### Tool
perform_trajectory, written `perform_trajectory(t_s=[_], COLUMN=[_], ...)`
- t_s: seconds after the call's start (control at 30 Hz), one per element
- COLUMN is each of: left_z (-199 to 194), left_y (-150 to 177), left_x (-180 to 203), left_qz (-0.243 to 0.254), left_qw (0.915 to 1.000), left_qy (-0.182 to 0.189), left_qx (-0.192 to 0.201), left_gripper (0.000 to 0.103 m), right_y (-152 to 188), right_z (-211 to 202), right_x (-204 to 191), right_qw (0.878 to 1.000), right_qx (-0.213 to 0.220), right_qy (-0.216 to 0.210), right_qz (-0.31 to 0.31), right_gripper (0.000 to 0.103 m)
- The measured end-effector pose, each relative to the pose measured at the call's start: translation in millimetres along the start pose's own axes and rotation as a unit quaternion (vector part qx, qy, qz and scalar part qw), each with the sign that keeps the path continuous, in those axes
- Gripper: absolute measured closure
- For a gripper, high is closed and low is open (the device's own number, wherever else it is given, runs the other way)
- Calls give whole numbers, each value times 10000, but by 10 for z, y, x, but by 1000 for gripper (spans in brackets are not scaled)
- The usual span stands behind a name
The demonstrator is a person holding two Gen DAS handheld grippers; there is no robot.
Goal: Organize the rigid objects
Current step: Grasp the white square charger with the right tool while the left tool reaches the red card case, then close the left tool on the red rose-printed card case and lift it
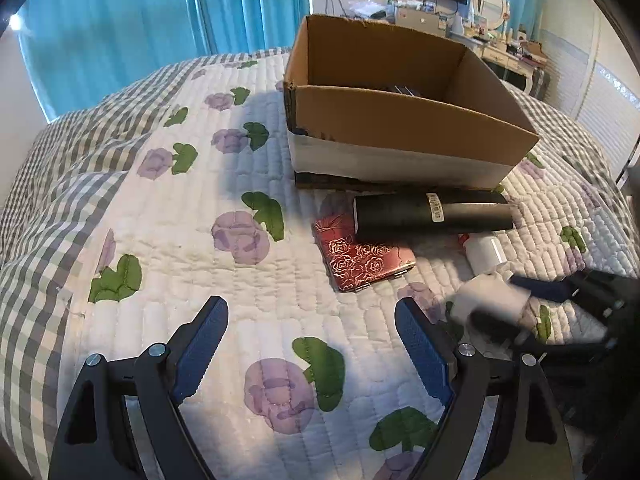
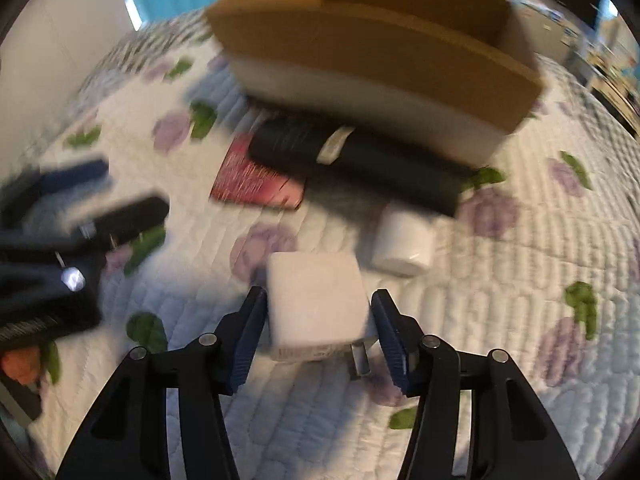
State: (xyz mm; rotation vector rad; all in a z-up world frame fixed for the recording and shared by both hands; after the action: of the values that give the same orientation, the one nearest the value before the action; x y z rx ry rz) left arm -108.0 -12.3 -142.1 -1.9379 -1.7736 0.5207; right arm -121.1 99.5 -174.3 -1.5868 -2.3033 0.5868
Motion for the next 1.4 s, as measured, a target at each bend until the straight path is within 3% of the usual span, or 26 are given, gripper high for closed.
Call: perform_trajectory(t_s=[0.17,0.27,0.53,0.77,0.8,1.1,1.23,1.4], left_z=[69,199,710,932,939,719,574,351], left_y=[-220,-312,-289,-303,-289,-101,49,250], left_x=[142,251,343,317,343,311,304,276], left_qz=[-39,-8,-236,-215,-104,-28,-40,-81], left_qw=[9998,9998,9982,9985,9988,9980,9970,9958], left_qy=[-37,-69,175,-75,-95,257,398,617], left_qx=[-167,-185,-521,-503,-463,-585,-661,-676], left_gripper=[16,16,16,18,23,25,26,27], right_y=[-225,-378,-261,-184,-167,4,92,127], right_z=[-293,-411,-310,-192,-184,-66,96,110], right_x=[375,569,842,780,758,689,696,641], right_qw=[9963,9922,9881,9904,9906,9921,9908,9903], right_qx=[342,547,600,418,388,-54,-451,-467], right_qy=[636,809,794,857,895,842,803,1007], right_qz=[473,781,1170,1005,959,931,991,836], right_gripper=[52,52,53,54,54,45,41,42])
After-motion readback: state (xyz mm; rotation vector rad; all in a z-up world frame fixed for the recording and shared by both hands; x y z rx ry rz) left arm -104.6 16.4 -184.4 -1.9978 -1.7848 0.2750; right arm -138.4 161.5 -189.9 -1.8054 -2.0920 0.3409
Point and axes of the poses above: each gripper's, at about its wrist camera, not at the fingertips, and z roughly the way its jaws point, x to its right, y to its underside, the point moved 3 cm from there along z, roughly the way its jaws point, and after that the axes turned 5 degrees about y, right-handed, at the moved point
